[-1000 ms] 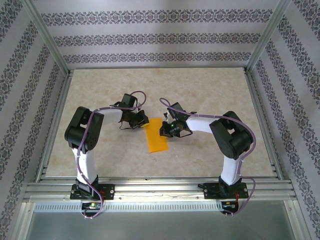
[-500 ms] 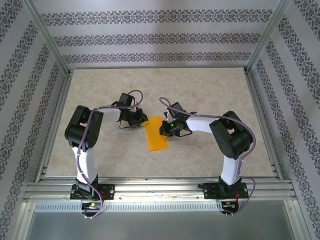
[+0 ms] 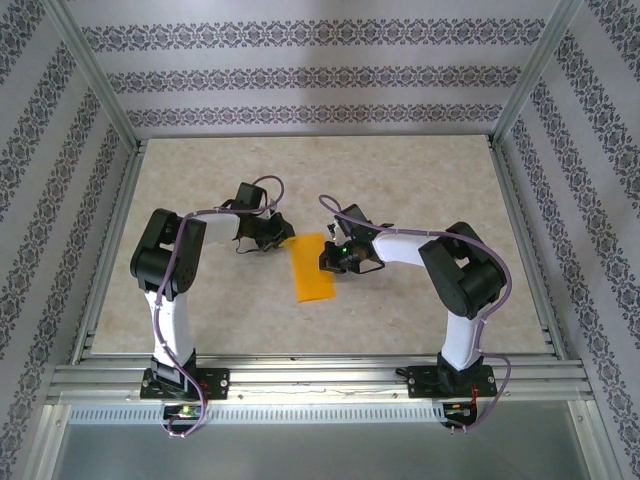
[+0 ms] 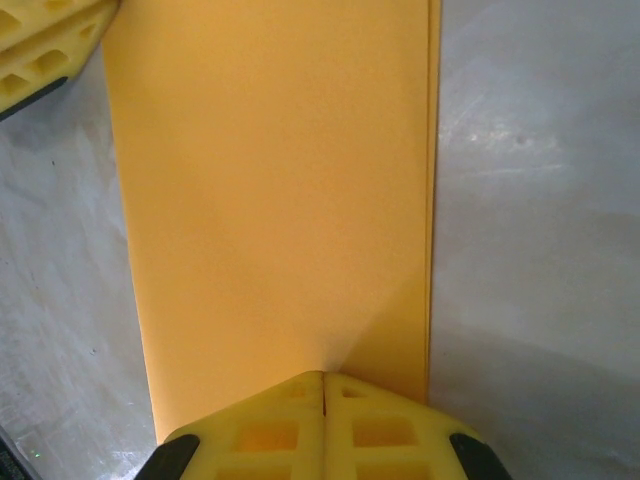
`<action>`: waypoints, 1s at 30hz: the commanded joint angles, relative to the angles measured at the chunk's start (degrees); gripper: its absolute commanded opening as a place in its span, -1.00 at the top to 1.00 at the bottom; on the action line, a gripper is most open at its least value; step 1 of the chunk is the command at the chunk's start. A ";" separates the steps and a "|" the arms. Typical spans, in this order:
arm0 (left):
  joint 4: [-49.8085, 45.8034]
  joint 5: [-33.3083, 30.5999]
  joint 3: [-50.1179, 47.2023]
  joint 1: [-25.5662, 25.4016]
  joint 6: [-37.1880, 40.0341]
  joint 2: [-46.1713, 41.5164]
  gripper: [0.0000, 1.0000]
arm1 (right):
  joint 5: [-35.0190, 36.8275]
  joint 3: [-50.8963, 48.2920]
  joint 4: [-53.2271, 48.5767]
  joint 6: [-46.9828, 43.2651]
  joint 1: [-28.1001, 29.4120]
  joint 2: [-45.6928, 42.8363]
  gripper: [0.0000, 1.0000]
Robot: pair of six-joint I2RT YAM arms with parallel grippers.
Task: Fold a paper plane with a square sheet of paper (pick it up from the middle)
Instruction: Fold the paper in half at the center of the table.
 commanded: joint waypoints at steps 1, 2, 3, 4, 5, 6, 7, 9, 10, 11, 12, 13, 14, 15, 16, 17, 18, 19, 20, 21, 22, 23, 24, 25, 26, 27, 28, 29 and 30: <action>1.25 -1.76 1.16 1.46 0.93 2.04 0.71 | 2.90 -2.41 -7.80 -1.23 -0.59 2.42 1.00; 0.61 -2.26 1.51 1.49 1.16 2.37 0.72 | 2.82 -2.40 -7.85 -1.24 -0.58 2.38 1.00; -0.21 -2.96 1.79 1.49 1.19 2.76 0.73 | 2.82 -2.46 -7.87 -1.23 -0.58 2.34 1.00; -1.37 -4.12 2.16 1.48 1.23 2.92 0.73 | 2.82 -2.43 -7.88 -1.23 -0.58 2.25 1.00; -2.27 -5.31 2.39 1.49 1.33 3.11 0.74 | 2.77 -2.48 -7.88 -1.23 -0.58 2.25 1.00; -2.89 -6.27 2.51 1.45 1.16 3.21 0.74 | 2.82 -2.57 -7.97 -1.32 -0.60 2.25 1.00; -3.40 -7.37 2.57 1.45 0.90 3.30 0.74 | 2.81 -2.58 -7.96 -1.32 -0.60 2.17 1.00; -4.20 -8.58 3.03 1.45 0.39 3.39 0.74 | 2.77 -2.65 -8.05 -1.32 -0.58 2.16 1.00; -4.42 -9.16 3.23 1.45 0.26 3.39 0.74 | 2.84 -2.65 -7.99 -1.32 -0.61 2.18 1.00; -4.42 -9.40 3.35 1.45 0.11 3.34 0.74 | 2.82 -2.71 -7.96 -1.32 -0.58 2.20 1.00; -4.38 -9.54 3.51 1.45 -0.14 3.39 0.74 | 2.82 -2.72 -7.96 -1.32 -0.63 2.15 1.00; -4.27 -9.58 3.73 1.48 -0.24 3.39 0.74 | 2.82 -2.66 -8.01 -1.32 -0.58 2.16 1.00; -4.29 -9.56 3.98 1.54 -0.30 3.39 0.74 | 2.82 -2.65 -8.16 -1.41 -0.65 2.17 1.00; -4.28 -9.75 4.19 1.54 -0.34 3.39 0.74 | 2.82 -2.65 -8.14 -1.42 -0.67 2.16 1.00; -4.09 -9.90 4.22 1.61 -0.37 3.26 0.74 | 2.77 -2.63 -8.15 -1.50 -0.68 2.23 1.00; -3.94 -10.08 4.31 1.63 -0.44 3.30 0.73 | 2.73 -2.56 -8.21 -1.50 -0.67 2.21 1.00; -4.01 -10.20 4.53 1.63 -0.35 3.37 0.73 | 2.73 -2.64 -8.07 -1.46 -0.67 2.24 1.00; -3.94 -10.14 4.77 1.62 -0.43 3.46 0.73 | 2.73 -2.66 -8.10 -1.41 -0.67 2.24 1.00; -3.96 -9.81 5.05 1.71 -0.44 3.63 0.73 | 2.69 -2.65 -8.05 -1.41 -0.67 2.25 1.00; -4.16 -9.38 5.36 1.63 -0.43 3.65 0.73 | 2.73 -2.73 -8.01 -1.41 -0.67 2.25 1.00; -4.08 -8.98 5.55 1.65 -0.37 3.52 0.73 | 2.73 -2.70 -8.05 -1.41 -0.67 2.25 1.00; -4.07 -8.98 5.54 1.67 -0.23 3.27 0.73 | 2.65 -2.65 -7.99 -1.41 -0.67 2.25 1.00; -4.37 -9.10 5.61 1.65 -0.06 2.82 0.73 | 2.64 -2.65 -7.97 -1.41 -0.67 2.27 1.00; -4.80 -9.28 5.63 1.71 0.31 2.33 0.72 | 2.64 -2.65 -7.97 -1.41 -0.67 2.23 1.00; -4.99 -9.26 5.63 1.65 0.57 1.89 0.72 | 2.63 -2.65 -8.02 -1.33 -0.67 2.23 1.00; -5.26 -8.68 5.63 1.69 0.70 1.28 0.72 | 2.64 -2.65 -7.96 -1.32 -0.67 2.25 1.00; -4.94 -7.95 5.27 1.57 0.68 0.46 0.72 | 2.64 -2.65 -7.89 -1.32 -0.67 2.17 1.00; -4.14 -7.24 4.65 1.41 0.56 -0.57 0.72 | 2.60 -2.59 -8.02 -1.32 -0.67 2.16 1.00; -3.67 -7.10 3.63 1.19 0.36 -1.96 0.72 | 2.62 -2.53 -8.05 -1.32 -0.67 2.16 1.00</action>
